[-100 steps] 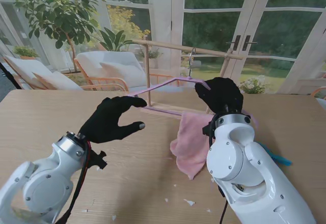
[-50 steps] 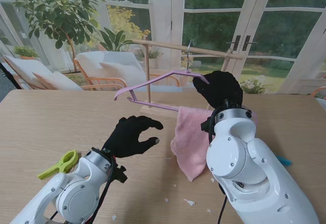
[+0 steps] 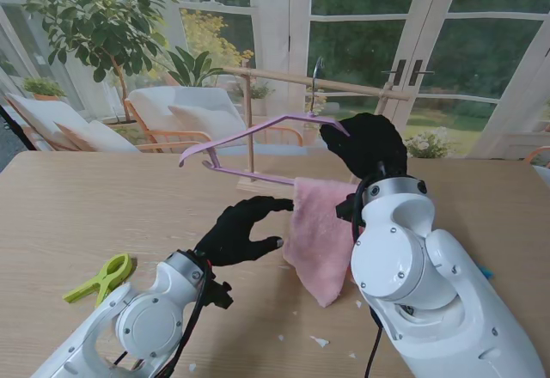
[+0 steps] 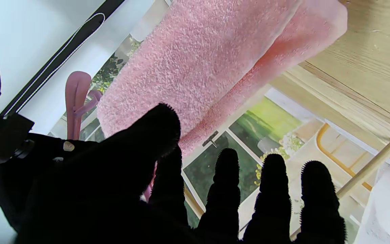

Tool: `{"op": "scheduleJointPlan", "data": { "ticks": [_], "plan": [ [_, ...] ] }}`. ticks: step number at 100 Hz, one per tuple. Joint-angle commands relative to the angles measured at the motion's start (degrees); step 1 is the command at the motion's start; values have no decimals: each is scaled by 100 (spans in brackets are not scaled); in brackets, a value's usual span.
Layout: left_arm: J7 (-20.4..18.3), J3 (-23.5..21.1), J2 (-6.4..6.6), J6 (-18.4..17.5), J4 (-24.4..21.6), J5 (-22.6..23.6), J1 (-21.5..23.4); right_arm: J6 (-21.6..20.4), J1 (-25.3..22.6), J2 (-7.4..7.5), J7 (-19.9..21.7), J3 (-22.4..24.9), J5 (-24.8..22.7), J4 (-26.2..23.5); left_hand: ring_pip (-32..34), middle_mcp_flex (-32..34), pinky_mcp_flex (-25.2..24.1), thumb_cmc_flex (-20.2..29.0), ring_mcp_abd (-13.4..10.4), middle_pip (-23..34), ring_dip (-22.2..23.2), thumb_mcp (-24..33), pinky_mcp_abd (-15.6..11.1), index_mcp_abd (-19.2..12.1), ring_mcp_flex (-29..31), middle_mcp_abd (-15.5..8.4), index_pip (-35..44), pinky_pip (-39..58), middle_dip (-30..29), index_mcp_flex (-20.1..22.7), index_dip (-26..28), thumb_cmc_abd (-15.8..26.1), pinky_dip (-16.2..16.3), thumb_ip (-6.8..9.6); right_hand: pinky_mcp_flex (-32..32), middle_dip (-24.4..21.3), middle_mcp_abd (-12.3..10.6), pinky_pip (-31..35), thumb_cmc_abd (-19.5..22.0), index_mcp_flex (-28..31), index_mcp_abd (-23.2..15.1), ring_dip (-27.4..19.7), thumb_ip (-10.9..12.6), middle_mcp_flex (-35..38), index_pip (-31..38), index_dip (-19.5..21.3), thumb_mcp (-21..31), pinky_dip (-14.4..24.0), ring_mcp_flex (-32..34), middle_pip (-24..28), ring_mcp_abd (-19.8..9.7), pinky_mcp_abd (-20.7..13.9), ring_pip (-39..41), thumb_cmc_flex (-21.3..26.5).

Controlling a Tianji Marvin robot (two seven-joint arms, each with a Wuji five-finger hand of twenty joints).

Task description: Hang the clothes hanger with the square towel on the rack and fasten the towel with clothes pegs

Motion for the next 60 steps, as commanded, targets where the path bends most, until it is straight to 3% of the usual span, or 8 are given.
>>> {"op": "scheduleJointPlan", "data": {
  "ticks": [1, 7, 14, 27, 32, 44, 50, 60],
  "plan": [
    [-49, 57, -59, 31, 46, 20, -45, 7, -5, -32, 80, 7, 11, -79, 21, -235, -55, 177, -187, 76, 39, 144, -234, -308, -191, -288, -12, -179, 38, -304, -88, -166, 137, 84, 467, 31, 285, 1156, 456, 429, -53, 342, 193, 452, 43, 88, -69, 6773, 26, 555, -189, -1035, 1012, 69],
    [-8, 102, -75, 96, 74, 14, -93, -4, -5, -29, 89, 7, 7, -85, 28, -313, -54, 215, -216, 111, 47, 130, -263, -311, -222, -324, -13, -231, 60, -478, -94, -150, 166, 93, 468, 30, 284, 1156, 453, 429, -53, 342, 196, 451, 42, 88, -67, 6772, 26, 553, -194, -1038, 1012, 71],
    [48, 147, -94, 217, 85, 28, -131, -24, -8, -27, 92, 7, 5, -88, 28, -405, -59, 224, -253, 67, 62, 74, -299, -143, -313, -378, 164, -407, 62, -1044, 48, -90, 263, 114, 469, 30, 283, 1156, 449, 429, -53, 342, 199, 452, 42, 89, -66, 6771, 26, 552, -198, -1042, 1012, 68],
    [139, 199, -130, 308, 134, -36, -185, -51, -6, -21, 106, 11, -1, -83, -5, -430, -79, 199, -288, -5, 55, 43, -333, -132, -354, -433, -41, -563, 121, -1106, 90, -57, 355, 115, 469, 29, 280, 1156, 446, 429, -53, 342, 203, 451, 41, 90, -66, 6768, 27, 549, -204, -1048, 1010, 64],
    [193, 224, -151, 358, 149, -77, -202, -55, -5, -20, 111, 11, -1, -82, -36, -428, -62, 202, -290, -77, 65, -3, -345, -79, -345, -417, -148, -719, 249, -1083, 423, -35, 552, 126, 470, 28, 279, 1156, 448, 429, -53, 341, 203, 451, 41, 90, -68, 6767, 27, 547, -205, -1050, 1009, 60],
    [212, 256, -183, 486, 144, -278, -237, -73, -10, -18, 114, 13, 0, -79, -74, -443, -64, 215, -301, -11, 71, -12, -352, 84, -344, -373, 1117, -859, 407, -1141, 1186, -12, 671, 120, 471, 28, 277, 1156, 441, 429, -55, 339, 208, 451, 39, 92, -67, 6762, 27, 545, -212, -1059, 1008, 58],
    [234, 278, -201, 543, 140, -357, -262, -78, -11, -19, 112, 12, 4, -76, -68, -443, -73, 217, -300, 90, 90, 36, -330, 370, -349, -307, 1787, -902, 473, -701, 1524, -38, 726, 120, 471, 28, 276, 1156, 443, 429, -55, 339, 210, 451, 39, 92, -65, 6760, 28, 544, -214, -1062, 1008, 59],
    [298, 339, -240, 667, 142, -465, -324, -84, -15, -20, 111, 11, 24, -70, 20, -428, -80, 290, -269, 297, 164, 86, -306, 744, -346, -236, 2164, -881, 533, 49, 1691, -51, 814, 122, 472, 26, 270, 1156, 436, 429, -55, 336, 215, 451, 38, 94, -65, 6752, 28, 538, -219, -1073, 1006, 58]
  ]
}}
